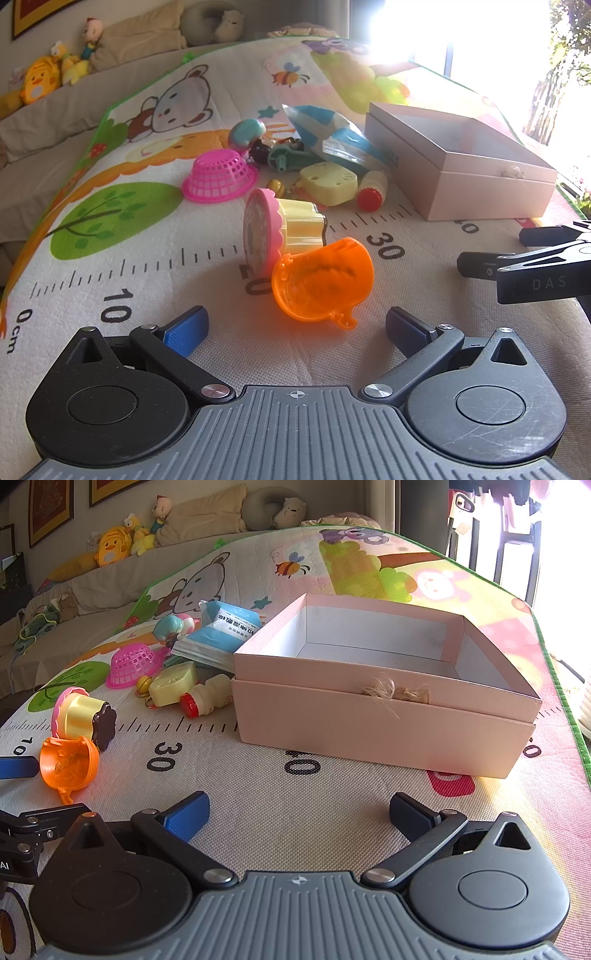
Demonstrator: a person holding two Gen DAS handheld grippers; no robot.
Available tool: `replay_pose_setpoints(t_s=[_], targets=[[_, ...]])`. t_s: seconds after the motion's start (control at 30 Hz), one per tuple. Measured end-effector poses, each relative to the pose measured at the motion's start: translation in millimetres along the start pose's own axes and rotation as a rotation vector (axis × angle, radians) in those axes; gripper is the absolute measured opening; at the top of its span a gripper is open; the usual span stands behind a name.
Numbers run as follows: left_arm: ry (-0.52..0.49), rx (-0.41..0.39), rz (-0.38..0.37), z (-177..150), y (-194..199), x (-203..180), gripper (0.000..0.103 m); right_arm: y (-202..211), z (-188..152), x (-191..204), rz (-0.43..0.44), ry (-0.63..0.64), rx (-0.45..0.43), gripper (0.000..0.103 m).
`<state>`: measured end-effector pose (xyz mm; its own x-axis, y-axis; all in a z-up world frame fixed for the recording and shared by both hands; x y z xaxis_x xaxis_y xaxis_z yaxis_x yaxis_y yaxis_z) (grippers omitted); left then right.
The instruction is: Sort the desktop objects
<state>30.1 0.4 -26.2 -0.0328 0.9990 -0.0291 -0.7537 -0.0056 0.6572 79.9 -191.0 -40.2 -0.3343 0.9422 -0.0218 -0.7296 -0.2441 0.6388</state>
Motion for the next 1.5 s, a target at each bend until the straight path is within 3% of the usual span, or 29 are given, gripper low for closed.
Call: replay_pose_setpoints(t_s=[1.1,1.3,1.5], targets=[[0.000,0.001,-0.001,-0.1,0.0,0.0,0.103,1.2,0.1,0.5,-0.002,0.001,0.002,0.103],[-0.004,0.012,-0.005,2.0,-0.8,0.7,0.103,-2.1,3.1,2.6,-0.012,-0.019,0.061,0.103],[0.014,-0.004,-0.008,1.4,3.1,4.0,0.103,2.3,0.5,0.3,0.004,-0.017,0.062,0.103]])
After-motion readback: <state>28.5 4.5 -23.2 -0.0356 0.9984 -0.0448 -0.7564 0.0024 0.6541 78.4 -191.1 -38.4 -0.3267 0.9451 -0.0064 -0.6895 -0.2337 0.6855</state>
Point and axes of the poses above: each gripper's, at about its wrist camera, not at the fingertips, and y roughly against the way its jaws point, x to its left, z to its top, the point moved 4 cm from there along -y, roughly the way its jaws point, and after that the axes turned 3 degrees about y, right-handed, at the moved point
